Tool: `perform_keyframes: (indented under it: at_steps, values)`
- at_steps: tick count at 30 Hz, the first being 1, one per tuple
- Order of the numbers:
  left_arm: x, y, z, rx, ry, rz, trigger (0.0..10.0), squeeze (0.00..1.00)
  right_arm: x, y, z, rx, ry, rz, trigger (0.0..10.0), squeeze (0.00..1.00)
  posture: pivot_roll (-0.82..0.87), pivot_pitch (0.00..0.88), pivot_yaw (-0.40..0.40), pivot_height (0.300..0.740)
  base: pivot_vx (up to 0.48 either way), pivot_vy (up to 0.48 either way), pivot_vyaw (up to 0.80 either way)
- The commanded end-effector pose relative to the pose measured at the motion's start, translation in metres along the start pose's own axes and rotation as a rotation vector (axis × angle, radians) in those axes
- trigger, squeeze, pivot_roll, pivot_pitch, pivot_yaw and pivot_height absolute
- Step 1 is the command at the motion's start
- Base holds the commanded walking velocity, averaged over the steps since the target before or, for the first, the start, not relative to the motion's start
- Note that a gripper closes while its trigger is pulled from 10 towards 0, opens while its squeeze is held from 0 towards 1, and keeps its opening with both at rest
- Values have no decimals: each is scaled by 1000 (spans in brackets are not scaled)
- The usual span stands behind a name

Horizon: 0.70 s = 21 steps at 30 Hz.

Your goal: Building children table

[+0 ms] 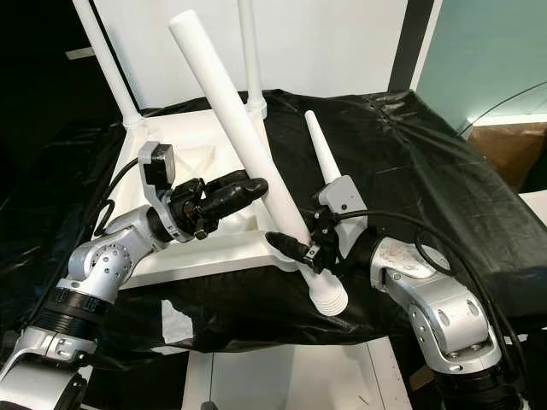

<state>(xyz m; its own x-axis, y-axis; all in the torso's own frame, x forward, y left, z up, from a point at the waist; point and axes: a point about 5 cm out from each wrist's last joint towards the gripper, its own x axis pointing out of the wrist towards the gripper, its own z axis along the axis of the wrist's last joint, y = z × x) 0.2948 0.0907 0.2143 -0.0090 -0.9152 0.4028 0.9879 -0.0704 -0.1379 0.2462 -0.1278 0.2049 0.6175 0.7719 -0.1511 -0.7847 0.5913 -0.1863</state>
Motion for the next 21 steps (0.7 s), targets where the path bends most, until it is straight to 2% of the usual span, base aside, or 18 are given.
perform_keyframes:
  at_steps: [1, 7, 8, 21]
  values:
    - [14, -20, 3, 26, 4, -284, 10000, 0, 1, -7, -12, 38, 71, -63, 10000, 0, -181, 16, 50, 740, 0, 0, 0]
    - [15, -20, 7, 41, -5, -291, 10000, 0, 3, -6, -14, 45, 81, -63, 10000, 0, -180, 15, 51, 740, 0, 0, 0]
    - [15, -19, 7, 28, -11, -292, 10000, 1000, 3, -6, -14, 45, 83, -64, 10000, 0, -181, 15, 53, 740, 0, 0, 0]
    - [23, -19, 12, 59, -25, -289, 10000, 1000, 4, -5, -16, 44, 112, -72, 10000, 0, -185, 10, 58, 740, 0, 0, 0]
